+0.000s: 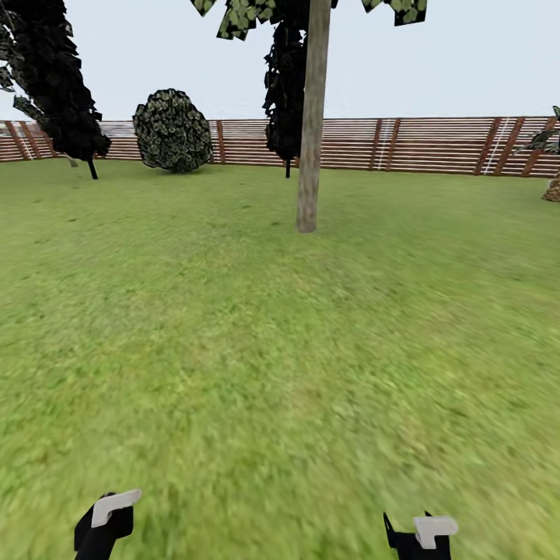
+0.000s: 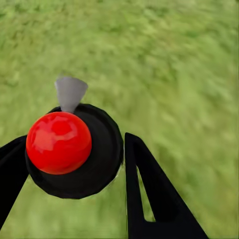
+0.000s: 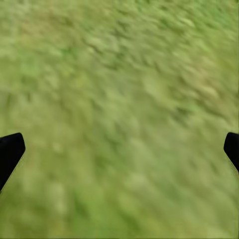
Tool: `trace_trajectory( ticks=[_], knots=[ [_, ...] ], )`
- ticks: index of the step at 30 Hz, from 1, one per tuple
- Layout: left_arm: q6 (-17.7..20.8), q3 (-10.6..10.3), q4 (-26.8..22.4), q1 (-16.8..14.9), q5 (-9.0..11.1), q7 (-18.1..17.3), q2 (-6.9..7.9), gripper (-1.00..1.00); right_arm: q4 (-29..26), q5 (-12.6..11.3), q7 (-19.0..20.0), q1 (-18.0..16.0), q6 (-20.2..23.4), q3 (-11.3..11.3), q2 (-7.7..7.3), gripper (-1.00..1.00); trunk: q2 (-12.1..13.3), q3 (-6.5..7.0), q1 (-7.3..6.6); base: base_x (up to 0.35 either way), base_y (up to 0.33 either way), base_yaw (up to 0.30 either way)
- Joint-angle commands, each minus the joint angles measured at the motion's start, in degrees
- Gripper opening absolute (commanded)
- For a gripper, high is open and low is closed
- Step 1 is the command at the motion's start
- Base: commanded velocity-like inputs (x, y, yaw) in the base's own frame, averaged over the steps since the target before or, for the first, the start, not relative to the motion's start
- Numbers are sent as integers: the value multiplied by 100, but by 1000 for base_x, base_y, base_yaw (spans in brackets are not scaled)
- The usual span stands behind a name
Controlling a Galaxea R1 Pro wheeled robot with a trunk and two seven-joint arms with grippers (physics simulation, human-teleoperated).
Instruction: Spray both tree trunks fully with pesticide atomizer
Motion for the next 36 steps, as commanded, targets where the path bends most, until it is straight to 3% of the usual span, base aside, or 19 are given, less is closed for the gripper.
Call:
trace_trajectory(
  ticks=[1,36],
  knots=[
    [0,0,-1,0,-1,1,-1,-100,0,0,0,0,0,0,0,100,0,0,0,339,0,0],
    [3,-7,7,0,-1,-6,-4,-100,105,-6,-18,0,-9,0,-18,100,0,0,0,339,0,0]
  ],
)
